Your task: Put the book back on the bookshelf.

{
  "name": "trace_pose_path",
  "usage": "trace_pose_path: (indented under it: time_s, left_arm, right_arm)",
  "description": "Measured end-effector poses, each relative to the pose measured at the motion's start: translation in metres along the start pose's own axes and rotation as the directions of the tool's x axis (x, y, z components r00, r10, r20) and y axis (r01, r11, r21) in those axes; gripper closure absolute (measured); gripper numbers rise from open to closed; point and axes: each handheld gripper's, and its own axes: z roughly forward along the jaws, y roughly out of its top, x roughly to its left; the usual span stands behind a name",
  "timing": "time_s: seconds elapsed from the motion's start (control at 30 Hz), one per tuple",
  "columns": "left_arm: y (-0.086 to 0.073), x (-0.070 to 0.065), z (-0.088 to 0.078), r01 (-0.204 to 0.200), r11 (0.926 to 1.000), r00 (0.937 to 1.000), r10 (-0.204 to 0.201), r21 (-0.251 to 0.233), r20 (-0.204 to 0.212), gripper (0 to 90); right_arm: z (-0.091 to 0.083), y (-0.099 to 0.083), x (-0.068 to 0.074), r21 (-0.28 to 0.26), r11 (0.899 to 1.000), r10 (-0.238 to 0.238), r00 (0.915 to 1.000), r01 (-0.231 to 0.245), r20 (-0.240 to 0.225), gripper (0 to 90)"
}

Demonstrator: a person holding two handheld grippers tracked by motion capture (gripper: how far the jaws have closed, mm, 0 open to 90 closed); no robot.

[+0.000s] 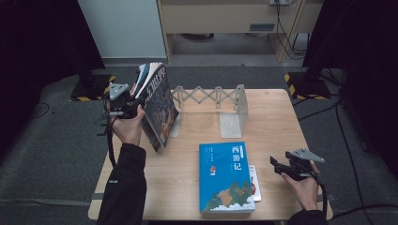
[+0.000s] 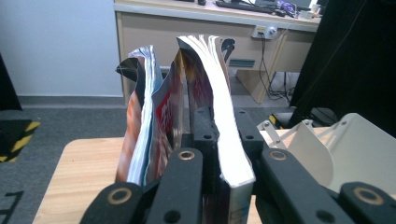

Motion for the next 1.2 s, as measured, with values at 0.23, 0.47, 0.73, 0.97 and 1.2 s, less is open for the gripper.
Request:
trace_pose_path:
  time_s: [0.23,0.47,0.73,0.97,1.2]
  left_arm:
    - [-0.007,-0.003,0.013,-0.009,0.9997,0.9990,0.008,-0.024,-0.044,82.3]
    - [-0.008,-0.009,0.016,-0.060,0.9978,0.9948,0.057,-0.029,-0.084,82.2]
    - [-0.003,-0.021,0.014,-0.064,0.9971,0.9958,0.061,-0.041,-0.069,82.3]
    - [-0.012,-0.026,0.023,-0.046,0.9981,0.9959,0.043,-0.039,-0.079,82.3]
    - [-0.023,-0.023,0.030,-0.035,0.9988,0.9957,0.032,-0.034,-0.088,82.3]
  right_arm:
    - [0.002,-0.001,0.000,0.014,1.000,-0.015,0.9999,0.015,-0.003,28.3]
    - [0.002,-0.001,-0.001,0.012,1.000,-0.023,0.9997,0.023,-0.004,28.4]
    - [0.002,-0.001,0.001,0.011,1.000,-0.018,0.9998,0.018,-0.006,28.4]
    - [0.002,-0.001,0.001,0.011,1.000,-0.020,0.9998,0.020,-0.009,28.5]
    - [0.002,-0.001,0.001,0.011,1.000,-0.022,0.9997,0.022,-0.011,28.6]
